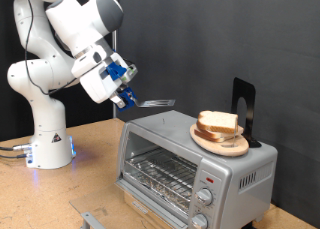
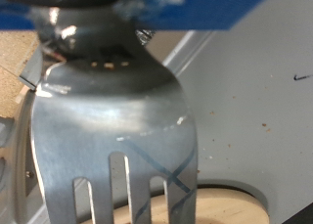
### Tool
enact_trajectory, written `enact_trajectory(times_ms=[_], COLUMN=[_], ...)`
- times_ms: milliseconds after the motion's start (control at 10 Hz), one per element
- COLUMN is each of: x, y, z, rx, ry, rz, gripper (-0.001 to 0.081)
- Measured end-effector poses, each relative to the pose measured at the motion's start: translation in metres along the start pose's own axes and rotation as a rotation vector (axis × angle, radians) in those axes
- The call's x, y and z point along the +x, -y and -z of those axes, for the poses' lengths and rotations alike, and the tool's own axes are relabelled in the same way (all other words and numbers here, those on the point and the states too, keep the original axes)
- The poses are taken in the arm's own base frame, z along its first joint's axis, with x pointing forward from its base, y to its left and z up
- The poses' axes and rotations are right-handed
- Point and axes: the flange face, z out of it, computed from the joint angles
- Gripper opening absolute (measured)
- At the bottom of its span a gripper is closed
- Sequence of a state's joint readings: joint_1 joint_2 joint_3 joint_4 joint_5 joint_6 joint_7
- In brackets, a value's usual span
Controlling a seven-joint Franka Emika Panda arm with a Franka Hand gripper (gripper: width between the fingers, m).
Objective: Make a piece of toast with the oven
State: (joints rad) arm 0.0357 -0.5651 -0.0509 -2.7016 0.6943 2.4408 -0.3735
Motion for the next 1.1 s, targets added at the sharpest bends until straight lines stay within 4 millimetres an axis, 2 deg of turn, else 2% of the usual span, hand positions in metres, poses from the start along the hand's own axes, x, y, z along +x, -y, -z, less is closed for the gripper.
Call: enact_trajectory(times_ms=[400, 700, 900, 1100], x=[-0.004, 0.001, 0.015, 0.034], y=[-0.009, 0.002, 0.013, 0.024], z=[0.007, 0.005, 0.001, -0.008], rx=[-0.013, -0.113, -0.216, -0.24], ry=[0.013, 0.025, 0.07, 0.188], rz=[0.001, 0.131, 0.214, 0.213], gripper=[0.04, 0.04, 0.04, 0.04])
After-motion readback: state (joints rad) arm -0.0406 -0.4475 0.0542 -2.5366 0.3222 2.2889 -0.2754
